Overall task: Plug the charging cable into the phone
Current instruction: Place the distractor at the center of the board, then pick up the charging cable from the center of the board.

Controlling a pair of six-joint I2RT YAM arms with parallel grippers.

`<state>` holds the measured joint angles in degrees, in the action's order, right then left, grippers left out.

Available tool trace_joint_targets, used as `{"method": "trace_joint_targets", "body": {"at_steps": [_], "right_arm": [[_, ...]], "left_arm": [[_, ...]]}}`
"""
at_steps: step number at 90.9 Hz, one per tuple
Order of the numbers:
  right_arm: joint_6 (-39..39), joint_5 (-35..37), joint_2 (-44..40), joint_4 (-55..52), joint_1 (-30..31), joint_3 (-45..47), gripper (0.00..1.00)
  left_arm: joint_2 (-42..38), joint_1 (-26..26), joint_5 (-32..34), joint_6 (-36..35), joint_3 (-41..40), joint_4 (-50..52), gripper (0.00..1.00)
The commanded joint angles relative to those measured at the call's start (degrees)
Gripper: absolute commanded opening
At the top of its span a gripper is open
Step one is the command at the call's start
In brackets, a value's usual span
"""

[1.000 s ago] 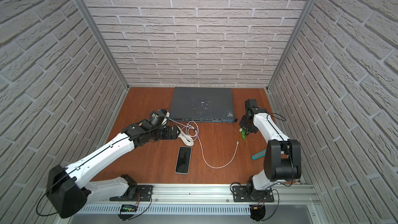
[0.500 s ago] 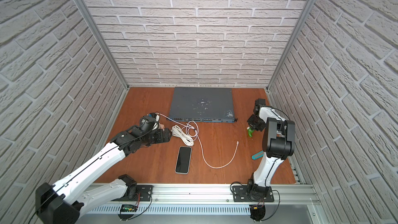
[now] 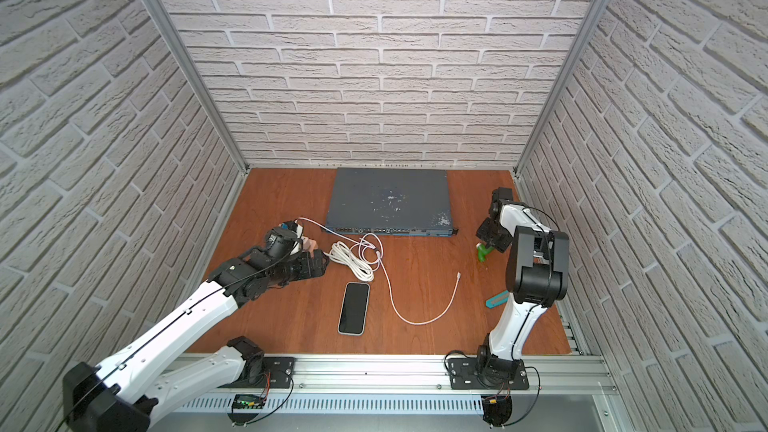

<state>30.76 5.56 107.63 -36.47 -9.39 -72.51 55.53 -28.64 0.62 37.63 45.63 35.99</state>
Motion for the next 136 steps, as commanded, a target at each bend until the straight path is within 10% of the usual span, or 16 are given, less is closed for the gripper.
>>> {"method": "trace_joint_targets", "body": {"at_steps": [1,40,74,136], "right_arm": [[-1.9,0.1,-3.7,0.0,0.8,-0.9,0.64],[-4.0,3.6,-19.5,-12.8,30.0,2.8,0.65],[8.7,9.4,-35.7,-22.3,30.9,19.6,0.58],[13.4,3.2,-21.4,-4.4,30.8,29.9,0.39]], "left_arm": [[-0.4,0.4,0.2,0.5,-1.0,-0.5,0.98],[12.1,-6.4,4.3,-0.4,3.6,-0.5,0.98],[27.0,-12.2,5.8,-4.9,15.6,-3.0,0.98],[27.1,-12.2,0.7,-8.7,17.3,-2.3,0.96]]}}
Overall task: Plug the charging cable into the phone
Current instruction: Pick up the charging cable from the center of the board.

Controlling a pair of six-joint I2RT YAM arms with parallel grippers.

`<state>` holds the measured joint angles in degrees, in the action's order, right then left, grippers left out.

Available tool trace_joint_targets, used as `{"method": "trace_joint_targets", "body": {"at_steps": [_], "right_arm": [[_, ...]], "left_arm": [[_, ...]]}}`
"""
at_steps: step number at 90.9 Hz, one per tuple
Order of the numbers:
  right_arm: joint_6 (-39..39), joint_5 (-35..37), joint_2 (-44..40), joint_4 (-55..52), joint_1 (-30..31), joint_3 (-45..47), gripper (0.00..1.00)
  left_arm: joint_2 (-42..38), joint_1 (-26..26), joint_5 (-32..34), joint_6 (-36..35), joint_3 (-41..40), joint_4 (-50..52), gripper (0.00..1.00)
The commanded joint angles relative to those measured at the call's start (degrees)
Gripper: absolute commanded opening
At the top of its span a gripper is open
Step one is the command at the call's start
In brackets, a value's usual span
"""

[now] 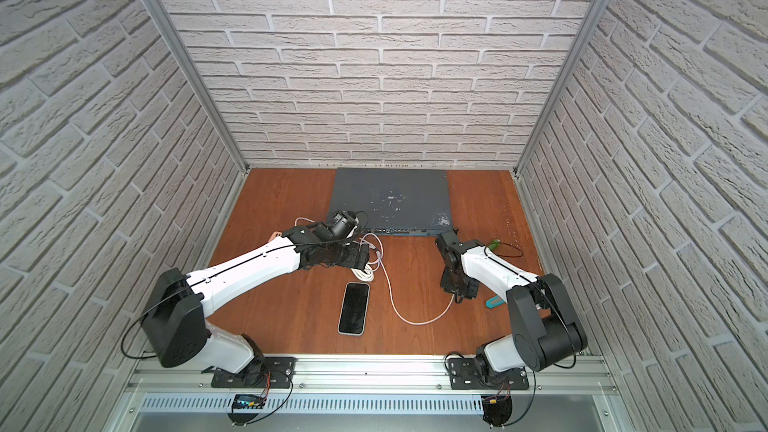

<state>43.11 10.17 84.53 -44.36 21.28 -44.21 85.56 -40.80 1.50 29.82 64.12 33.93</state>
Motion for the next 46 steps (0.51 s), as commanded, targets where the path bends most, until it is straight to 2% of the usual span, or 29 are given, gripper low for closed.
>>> {"method": "trace_joint_targets", "body": {"at_steps": [1,17,31,40,46], "right_arm": [[1.1,-1.6,1.9,3.7,0.2,1.7,0.39],[1.3,-2.7,2.9,5.9,0.0,2.4,0.34],[0.8,-3.1,3.2,5.5,-0.2,2.3,0.18],[0.2,-3.3,3.3,5.4,-0.3,2.2,0.04],[-0.5,-3.5,3.6,5.3,-0.3,2.0,0.03]], "left_arm": [[-3.2,-0.1,-0.1,-0.9,-1.3,-0.1,0.96],[-6.2,0.1,0.7,-0.9,-2.2,1.4,0.96],[-8.1,0.3,1.3,-0.8,-2.6,2.7,0.97],[-9.5,0.6,1.6,-0.8,-3.1,3.3,0.97],[-10.5,0.9,1.9,-0.7,-3.5,3.6,0.97]]}}
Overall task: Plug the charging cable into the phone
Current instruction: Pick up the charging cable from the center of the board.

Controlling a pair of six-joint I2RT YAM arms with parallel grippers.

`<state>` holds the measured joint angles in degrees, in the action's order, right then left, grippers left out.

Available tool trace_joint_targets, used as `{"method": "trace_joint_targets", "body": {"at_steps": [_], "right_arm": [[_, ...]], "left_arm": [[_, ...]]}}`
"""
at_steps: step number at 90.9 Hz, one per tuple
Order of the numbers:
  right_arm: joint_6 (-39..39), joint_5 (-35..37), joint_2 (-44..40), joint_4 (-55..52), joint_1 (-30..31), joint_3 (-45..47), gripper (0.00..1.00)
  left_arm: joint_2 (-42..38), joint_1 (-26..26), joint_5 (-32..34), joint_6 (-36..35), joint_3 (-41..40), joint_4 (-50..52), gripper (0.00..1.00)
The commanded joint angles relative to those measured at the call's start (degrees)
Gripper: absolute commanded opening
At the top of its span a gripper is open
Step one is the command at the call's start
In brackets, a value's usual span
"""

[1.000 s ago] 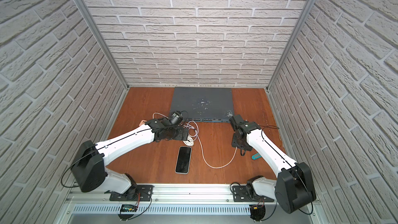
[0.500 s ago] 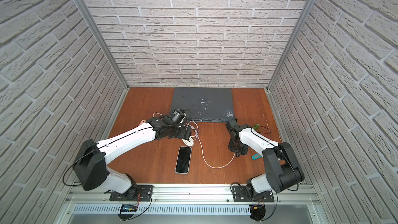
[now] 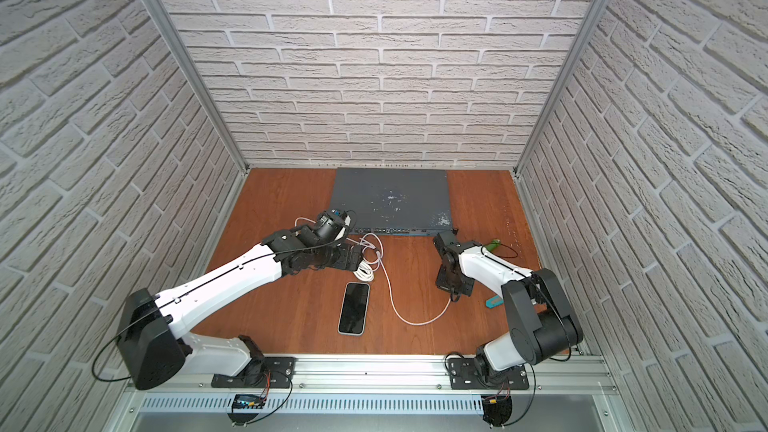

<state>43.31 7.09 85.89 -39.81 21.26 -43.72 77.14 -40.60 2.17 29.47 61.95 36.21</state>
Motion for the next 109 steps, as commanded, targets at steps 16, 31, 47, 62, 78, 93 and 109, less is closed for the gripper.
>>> {"method": "trace_joint_targets", "body": {"at_steps": [16,31,47,62,78,93,109], "right_arm": [[-3.2,-1.4,0.7,2.0,0.5,0.5,0.03],[-8.8,-1.8,-4.8,2.5,5.1,-4.9,0.03],[-14.5,-6.0,-7.9,5.8,7.6,-8.2,0.03],[-21.6,-11.3,-9.2,11.1,13.1,-10.0,0.03],[-27.1,-15.9,-8.1,17.0,18.1,-11.3,0.03],[-28.7,-19.1,-7.7,20.0,20.4,-12.4,0.03],[-29.2,-21.2,-8.4,20.8,21.2,-13.4,0.03]], "left_arm": [[-4.2,1.4,1.3,0.4,-2.8,1.6,0.97],[-5.1,2.2,-1.3,1.8,-3.4,-0.3,0.96],[-6.6,4.6,-7.8,5.0,-6.1,-7.4,0.94],[-7.6,6.9,-14.6,9.3,-8.9,-17.9,0.91],[-6.6,7.2,-19.9,10.2,-9.6,-29.7,0.87],[-4.6,7.1,-23.3,10.2,-10.5,-35.2,0.8],[-2.6,6.4,-23.8,10.4,-10.7,-36.9,0.71]]}}
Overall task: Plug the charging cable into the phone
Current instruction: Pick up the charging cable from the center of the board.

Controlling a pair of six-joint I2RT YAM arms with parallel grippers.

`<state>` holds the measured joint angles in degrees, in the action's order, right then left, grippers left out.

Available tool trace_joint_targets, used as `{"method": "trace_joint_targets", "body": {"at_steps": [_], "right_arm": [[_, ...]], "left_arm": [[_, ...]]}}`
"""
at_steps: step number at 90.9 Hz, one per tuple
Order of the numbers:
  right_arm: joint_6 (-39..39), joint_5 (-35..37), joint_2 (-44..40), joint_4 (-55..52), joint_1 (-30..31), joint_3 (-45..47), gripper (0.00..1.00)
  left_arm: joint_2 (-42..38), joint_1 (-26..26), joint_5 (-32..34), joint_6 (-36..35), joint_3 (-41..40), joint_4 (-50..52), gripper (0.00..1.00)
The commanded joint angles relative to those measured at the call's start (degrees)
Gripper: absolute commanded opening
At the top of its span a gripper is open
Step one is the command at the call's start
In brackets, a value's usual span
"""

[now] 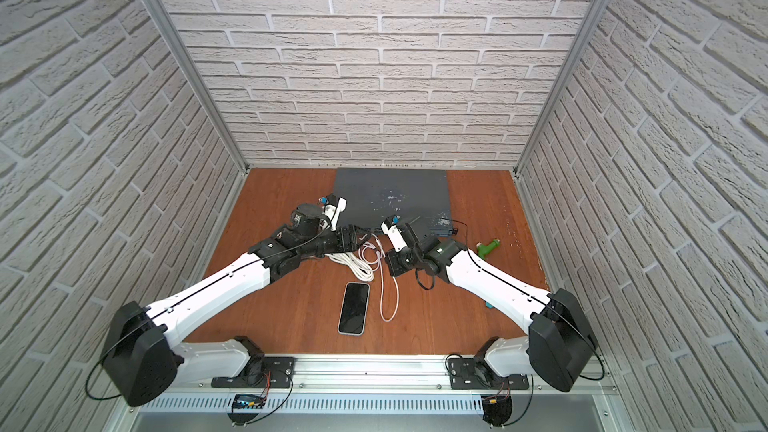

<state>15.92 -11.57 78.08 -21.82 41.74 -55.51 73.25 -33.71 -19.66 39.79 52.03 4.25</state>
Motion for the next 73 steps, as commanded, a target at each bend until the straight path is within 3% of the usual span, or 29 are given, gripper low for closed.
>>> {"method": "trace_joint_targets", "body": {"at_steps": [1,11,40,73], "right_arm": [[-1.8,-2.5,-0.6,2.7,0.8,-1.7,0.03],[-3.0,-2.3,-1.4,1.5,1.4,-3.0,0.03],[-4.7,-1.7,-2.1,-0.7,3.4,-4.9,0.03],[-5.4,0.0,-2.2,-1.9,3.5,-4.9,0.03]], "left_arm": [[1.3,-0.5,-1.9,0.1,-0.7,-4.9,0.7],[2.7,-1.2,-1.7,0.5,0.4,-5.2,0.63],[8.0,-2.4,-0.5,1.2,4.2,-3.2,0.52],[5.5,-2.3,3.8,1.9,3.8,-1.7,0.42]]}}
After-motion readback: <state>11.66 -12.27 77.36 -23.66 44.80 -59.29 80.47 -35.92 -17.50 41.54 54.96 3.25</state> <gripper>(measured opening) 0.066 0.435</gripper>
